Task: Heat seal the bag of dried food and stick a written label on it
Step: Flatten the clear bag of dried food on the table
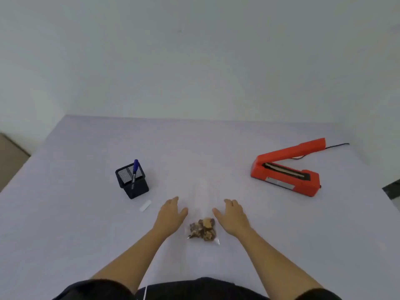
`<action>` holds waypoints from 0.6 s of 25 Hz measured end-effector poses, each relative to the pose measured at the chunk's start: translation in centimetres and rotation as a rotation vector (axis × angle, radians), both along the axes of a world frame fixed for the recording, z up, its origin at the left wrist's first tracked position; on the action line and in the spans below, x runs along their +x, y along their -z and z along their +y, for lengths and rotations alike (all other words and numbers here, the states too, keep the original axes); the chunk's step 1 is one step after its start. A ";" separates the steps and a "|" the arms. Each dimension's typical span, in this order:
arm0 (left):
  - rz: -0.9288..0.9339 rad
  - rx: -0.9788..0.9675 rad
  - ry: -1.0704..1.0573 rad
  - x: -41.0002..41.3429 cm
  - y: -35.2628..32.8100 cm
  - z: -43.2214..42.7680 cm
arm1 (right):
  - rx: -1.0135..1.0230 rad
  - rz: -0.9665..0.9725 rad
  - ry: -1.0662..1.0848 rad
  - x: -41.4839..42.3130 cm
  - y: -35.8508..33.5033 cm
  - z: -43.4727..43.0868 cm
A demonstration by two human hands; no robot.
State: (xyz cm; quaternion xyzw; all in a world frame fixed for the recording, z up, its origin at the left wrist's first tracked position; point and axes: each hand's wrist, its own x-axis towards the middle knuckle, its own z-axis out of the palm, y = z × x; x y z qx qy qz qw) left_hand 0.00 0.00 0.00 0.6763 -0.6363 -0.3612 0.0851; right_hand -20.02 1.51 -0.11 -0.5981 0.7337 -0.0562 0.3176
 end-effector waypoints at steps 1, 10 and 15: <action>0.014 0.011 -0.046 -0.2 0.4 0.0 | 0.018 -0.031 0.048 0.2 0.5 0.1; 0.213 0.181 -0.351 -3.2 2.5 -1.0 | 0.072 -0.390 0.312 1.1 3.4 -1.1; 0.328 0.250 -0.443 -3.3 3.5 -1.7 | 0.099 -0.475 0.348 1.0 4.2 -1.8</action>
